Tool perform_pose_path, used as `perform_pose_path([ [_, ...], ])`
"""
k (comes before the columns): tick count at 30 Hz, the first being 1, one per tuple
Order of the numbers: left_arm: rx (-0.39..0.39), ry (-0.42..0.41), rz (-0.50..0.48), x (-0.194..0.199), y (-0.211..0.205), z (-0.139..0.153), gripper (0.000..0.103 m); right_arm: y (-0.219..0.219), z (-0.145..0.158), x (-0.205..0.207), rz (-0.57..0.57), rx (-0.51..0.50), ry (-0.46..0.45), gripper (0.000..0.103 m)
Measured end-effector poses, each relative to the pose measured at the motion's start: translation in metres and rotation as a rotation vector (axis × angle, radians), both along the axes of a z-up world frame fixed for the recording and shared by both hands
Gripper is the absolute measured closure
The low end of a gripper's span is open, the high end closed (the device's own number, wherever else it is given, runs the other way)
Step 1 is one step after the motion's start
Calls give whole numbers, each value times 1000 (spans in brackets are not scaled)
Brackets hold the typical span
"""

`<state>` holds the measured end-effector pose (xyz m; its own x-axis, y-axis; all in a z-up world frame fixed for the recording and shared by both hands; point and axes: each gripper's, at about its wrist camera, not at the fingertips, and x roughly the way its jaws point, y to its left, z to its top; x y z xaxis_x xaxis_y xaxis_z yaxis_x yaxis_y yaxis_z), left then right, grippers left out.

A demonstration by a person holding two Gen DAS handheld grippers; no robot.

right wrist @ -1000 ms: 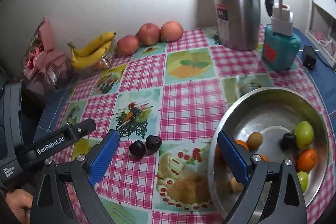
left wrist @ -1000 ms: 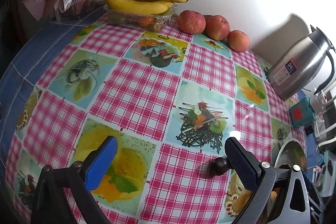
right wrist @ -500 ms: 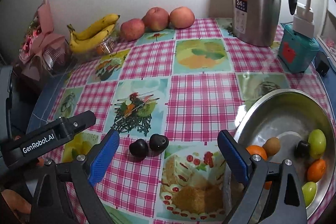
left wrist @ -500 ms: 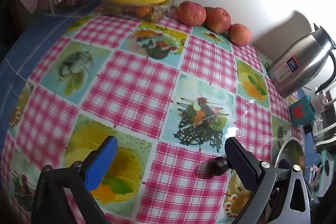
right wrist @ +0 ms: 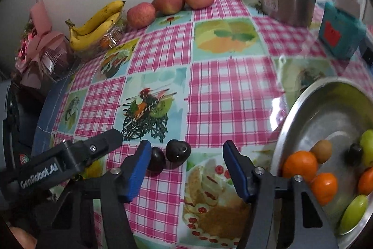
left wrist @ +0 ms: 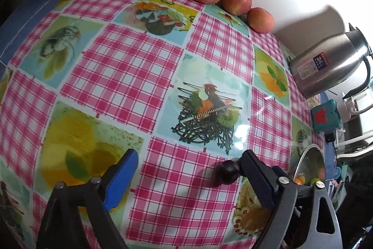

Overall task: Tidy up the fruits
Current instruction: 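Close the right tool on one dark plum while the left grasps the other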

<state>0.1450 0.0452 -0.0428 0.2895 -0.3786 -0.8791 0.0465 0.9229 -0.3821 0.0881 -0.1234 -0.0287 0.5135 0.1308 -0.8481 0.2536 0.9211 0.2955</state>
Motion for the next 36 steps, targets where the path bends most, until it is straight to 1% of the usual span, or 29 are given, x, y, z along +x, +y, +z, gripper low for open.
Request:
perform_pose_path([
  [1,-2,0,-1,0,0,0,15,0,-3,2,-3,10,9,45],
  [2,-3,-1,-1,0,-1,-1,16,0,-5,3,-2,17,14,51],
  [3,-3,-2,0,1,-1,-1,16,0,-7,5,-3,25,17,53],
  [7,3,-1,-3,1,-3,-2,18,-1,-13,9,-18,64,22,55],
  [9,6,1,-3,1,-3,-3,18,0,-15,11,-20,68,27,60],
  [14,2,0,-7,1,-4,-2,18,2,-19,16,-22,81,39,62],
  [17,-8,4,-7,2,-5,-2,20,3,-19,16,-22,90,36,71],
  [19,-12,9,-2,2,-4,-2,20,3,-20,18,-24,108,34,74],
  [24,-18,8,-3,1,-3,-1,21,-1,-22,15,-35,138,33,77],
  [30,-28,8,-13,1,-6,1,24,-3,-19,12,-36,153,27,78],
  [32,-27,9,-25,1,-10,1,27,-6,-17,9,-39,153,23,79],
  [36,-28,18,-54,-1,-19,-1,29,-14,-13,3,-52,129,26,79],
])
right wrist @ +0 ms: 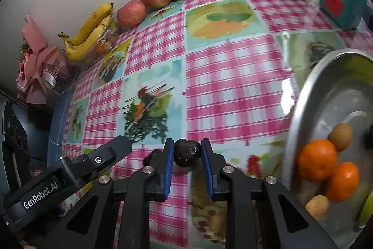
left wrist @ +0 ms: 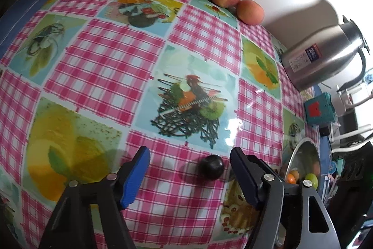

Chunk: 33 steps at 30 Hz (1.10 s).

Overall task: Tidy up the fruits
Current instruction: 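Close the right tool on one dark plum while the left grasps the other, then carry the plum over the pan with the right tool while the left carries its plum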

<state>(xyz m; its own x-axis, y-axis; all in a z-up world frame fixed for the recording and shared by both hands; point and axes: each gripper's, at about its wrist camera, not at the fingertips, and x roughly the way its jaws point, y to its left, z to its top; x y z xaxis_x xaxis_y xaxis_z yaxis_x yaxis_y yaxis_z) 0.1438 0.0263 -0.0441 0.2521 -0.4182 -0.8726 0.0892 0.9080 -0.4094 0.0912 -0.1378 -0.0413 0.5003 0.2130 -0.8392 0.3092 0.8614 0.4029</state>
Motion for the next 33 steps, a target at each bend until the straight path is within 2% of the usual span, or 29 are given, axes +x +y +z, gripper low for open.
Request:
perform_pose_path([
  [11,10,28,-66,-5,-21,-6,54,-14,-2,-14,-18,-55,34,79],
  [19,23,34,-82,-9,-28,-9,72,-15,-1,-20,-10,-59,40,79],
  [33,24,16,-75,-12,-25,2,74,-16,10,-28,-16,-62,26,79],
])
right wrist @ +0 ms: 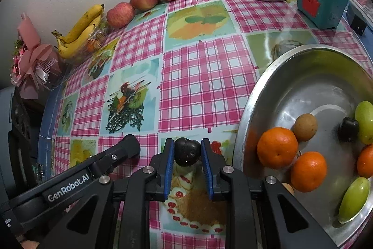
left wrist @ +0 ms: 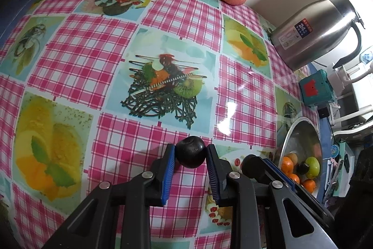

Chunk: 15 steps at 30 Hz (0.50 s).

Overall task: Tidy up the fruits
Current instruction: 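Carry the plum over the pan with the right tool while the left carries its plum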

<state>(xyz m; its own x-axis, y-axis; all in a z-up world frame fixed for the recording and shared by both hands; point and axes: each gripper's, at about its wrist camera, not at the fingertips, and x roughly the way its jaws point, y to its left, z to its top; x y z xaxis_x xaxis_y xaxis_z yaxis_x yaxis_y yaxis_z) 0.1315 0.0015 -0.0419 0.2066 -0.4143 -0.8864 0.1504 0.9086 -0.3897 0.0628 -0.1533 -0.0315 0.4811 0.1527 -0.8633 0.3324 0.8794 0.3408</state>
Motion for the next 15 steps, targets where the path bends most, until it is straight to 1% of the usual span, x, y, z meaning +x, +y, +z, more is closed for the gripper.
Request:
perform_pose_path([
  [9,-12,-58,0,-21,6,30,74,7,22,-20,2,-13,-40,79],
  [15,-16,-93,-24,-41,3,48,74,6,36,-42,-14,-24,-59,79],
])
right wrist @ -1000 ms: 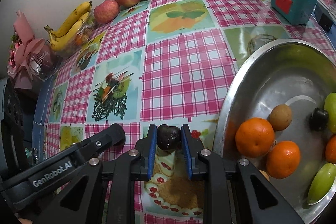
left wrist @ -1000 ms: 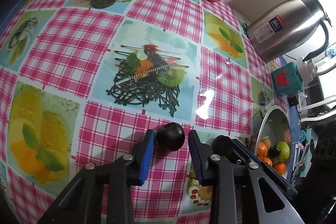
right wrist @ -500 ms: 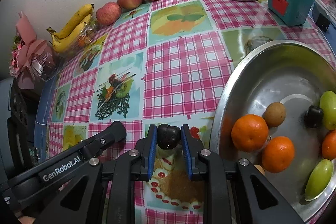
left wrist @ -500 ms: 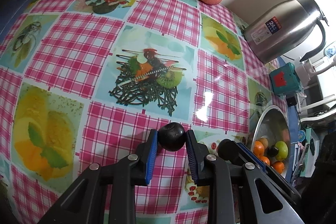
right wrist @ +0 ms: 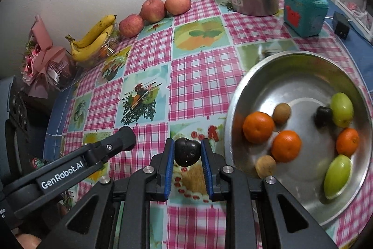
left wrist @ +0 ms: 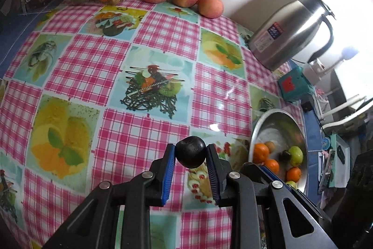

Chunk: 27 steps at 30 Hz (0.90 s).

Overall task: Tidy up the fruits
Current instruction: 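Carry the plum over the pan with the right tool while the left carries its plum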

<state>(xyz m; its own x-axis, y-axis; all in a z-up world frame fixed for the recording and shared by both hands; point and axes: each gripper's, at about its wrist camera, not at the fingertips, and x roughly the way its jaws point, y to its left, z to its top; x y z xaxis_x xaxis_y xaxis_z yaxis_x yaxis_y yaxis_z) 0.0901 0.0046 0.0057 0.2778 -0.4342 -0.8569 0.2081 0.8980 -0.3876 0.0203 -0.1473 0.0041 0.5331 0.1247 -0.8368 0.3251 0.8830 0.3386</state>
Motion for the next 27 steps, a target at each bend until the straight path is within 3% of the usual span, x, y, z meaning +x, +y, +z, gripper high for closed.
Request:
perform_pose_path([
  [12,22,-45,-69,-35,-25,17,74,-24,17,-51,-83,-39,-19,79],
  [22,63,-82,-257,-62,-89,14,74,-72,11,-74,-229,-112,28,79],
  [27,76,-90,-334,-73,-115,8,74,-98,3,-84,-300,-81,49,79],
])
